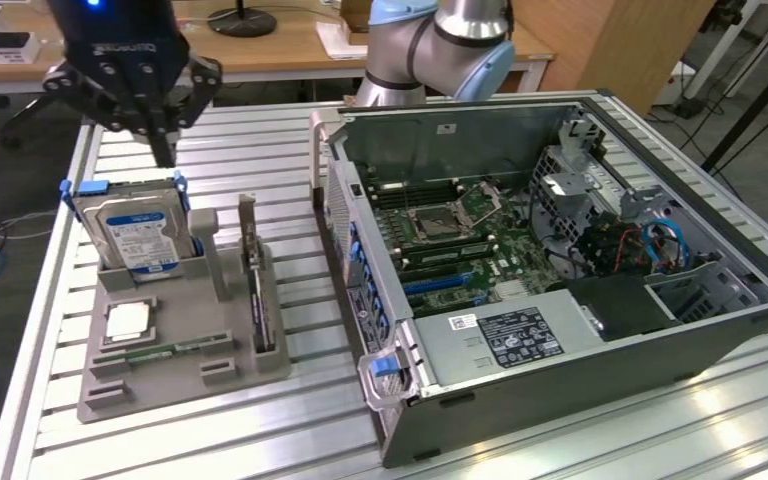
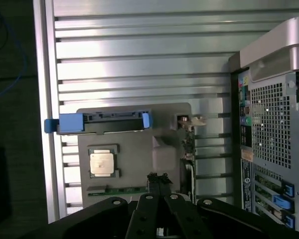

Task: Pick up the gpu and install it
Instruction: 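Reach for the gpu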

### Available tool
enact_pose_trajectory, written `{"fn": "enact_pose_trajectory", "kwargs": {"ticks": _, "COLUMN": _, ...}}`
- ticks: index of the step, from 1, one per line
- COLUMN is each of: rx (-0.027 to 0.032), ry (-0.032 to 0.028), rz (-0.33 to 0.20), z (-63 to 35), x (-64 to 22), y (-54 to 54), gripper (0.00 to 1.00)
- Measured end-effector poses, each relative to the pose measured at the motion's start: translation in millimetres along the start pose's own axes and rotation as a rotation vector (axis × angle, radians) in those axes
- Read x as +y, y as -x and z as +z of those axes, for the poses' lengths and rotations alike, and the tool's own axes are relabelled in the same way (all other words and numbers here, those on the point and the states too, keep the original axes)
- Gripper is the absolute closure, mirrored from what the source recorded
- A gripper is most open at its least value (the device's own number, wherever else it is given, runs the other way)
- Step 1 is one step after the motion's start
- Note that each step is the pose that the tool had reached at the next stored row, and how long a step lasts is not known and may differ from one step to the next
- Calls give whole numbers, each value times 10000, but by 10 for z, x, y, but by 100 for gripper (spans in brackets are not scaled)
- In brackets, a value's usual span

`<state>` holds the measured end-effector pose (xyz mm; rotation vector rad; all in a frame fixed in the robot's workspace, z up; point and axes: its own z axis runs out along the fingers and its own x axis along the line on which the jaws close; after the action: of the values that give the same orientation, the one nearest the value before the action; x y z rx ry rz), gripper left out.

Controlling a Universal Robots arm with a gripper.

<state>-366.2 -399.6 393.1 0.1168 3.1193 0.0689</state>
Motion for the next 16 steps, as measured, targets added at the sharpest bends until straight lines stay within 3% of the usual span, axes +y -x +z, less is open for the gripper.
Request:
{"fn": "enact_pose_trajectory", "kwargs": {"ticks": 5, "rx": 7, "ry": -1, "rz": 1, "z": 4, "x": -27, "y": 170, "gripper": 89}}
{"fn": "enact_pose_trajectory", "kwargs": {"ticks": 16, "rx": 30, "ry": -15, "rz": 2, "z": 6, "x": -147, "y": 393, "gripper": 89}}
